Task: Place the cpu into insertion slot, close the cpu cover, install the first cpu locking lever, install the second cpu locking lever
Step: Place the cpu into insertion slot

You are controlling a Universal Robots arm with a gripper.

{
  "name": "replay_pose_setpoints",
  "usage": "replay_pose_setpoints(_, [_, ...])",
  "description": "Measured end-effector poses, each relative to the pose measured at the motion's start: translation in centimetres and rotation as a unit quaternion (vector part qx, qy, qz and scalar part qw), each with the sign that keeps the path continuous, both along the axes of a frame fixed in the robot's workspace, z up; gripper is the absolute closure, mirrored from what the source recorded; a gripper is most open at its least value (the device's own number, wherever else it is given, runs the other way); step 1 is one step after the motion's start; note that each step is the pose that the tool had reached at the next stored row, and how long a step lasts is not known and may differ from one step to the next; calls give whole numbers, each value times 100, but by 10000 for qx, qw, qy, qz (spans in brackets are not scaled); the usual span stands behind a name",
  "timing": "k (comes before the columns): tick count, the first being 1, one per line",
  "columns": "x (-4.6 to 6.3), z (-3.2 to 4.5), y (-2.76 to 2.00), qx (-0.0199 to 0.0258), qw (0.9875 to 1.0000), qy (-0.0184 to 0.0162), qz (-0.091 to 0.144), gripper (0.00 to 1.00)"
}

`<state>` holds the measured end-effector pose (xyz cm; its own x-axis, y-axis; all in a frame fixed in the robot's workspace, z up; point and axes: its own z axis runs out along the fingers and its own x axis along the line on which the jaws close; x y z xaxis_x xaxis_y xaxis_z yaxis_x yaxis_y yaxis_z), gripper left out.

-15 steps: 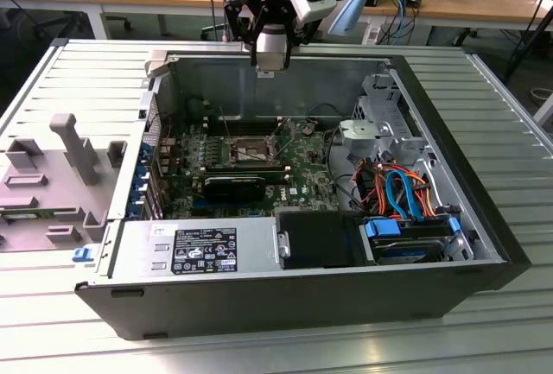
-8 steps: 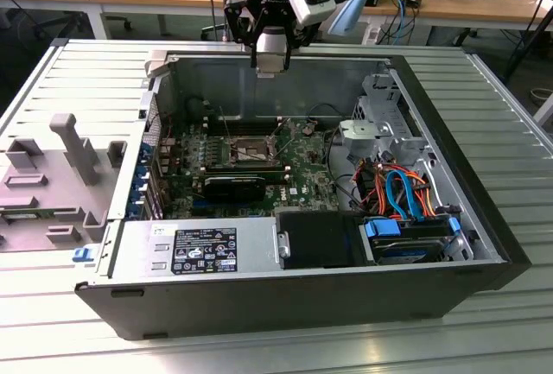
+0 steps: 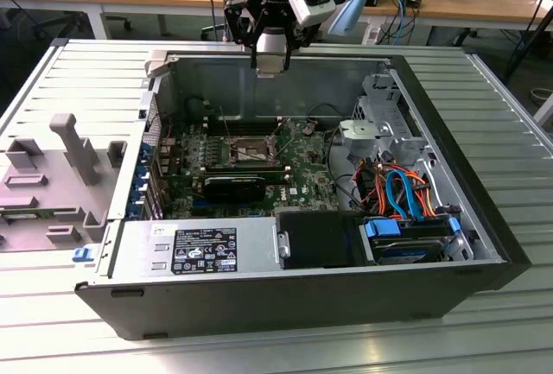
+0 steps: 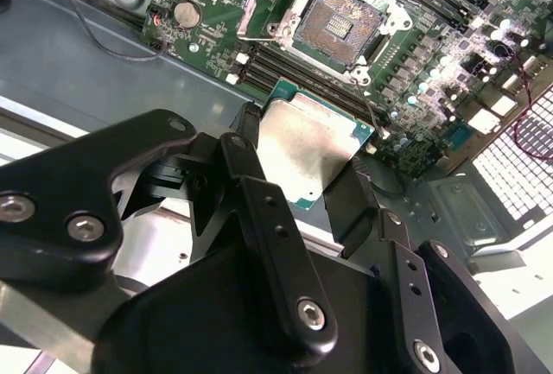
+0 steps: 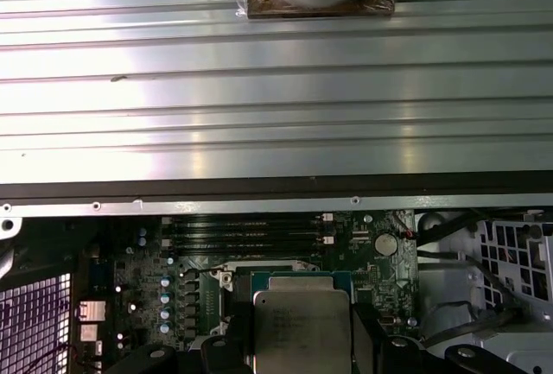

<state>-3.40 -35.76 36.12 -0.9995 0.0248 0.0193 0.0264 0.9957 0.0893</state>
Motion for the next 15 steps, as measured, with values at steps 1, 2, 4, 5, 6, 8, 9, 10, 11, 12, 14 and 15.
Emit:
replay_pose_setpoints(1, [0, -3, 0, 0, 10000, 0, 0, 46])
replay_pose_setpoints(2, [0, -3, 0, 0, 10000, 0, 0, 46])
replay_pose_setpoints(4, [0, -6, 0, 0, 10000, 0, 0, 46])
replay_pose_setpoints(5, [0, -7, 0, 0, 10000, 0, 0, 46])
replay_pose_setpoints(6, [0, -8, 0, 0, 10000, 0, 0, 46])
replay_pose_setpoints(8, [0, -11, -1, 0, 10000, 0, 0, 46])
replay_pose_setpoints(9, [0, -12, -1, 0, 10000, 0, 0, 46])
replay_pose_setpoints(10, [0, -14, -1, 0, 10000, 0, 0, 46])
replay_pose_setpoints(11, [0, -16, -1, 0, 10000, 0, 0, 46])
replay_pose_setpoints(12, [0, -18, -1, 0, 10000, 0, 0, 46])
replay_pose_setpoints(14, [0, -30, -1, 0, 10000, 0, 0, 46])
replay_pose_setpoints(15, [0, -31, -1, 0, 10000, 0, 0, 46])
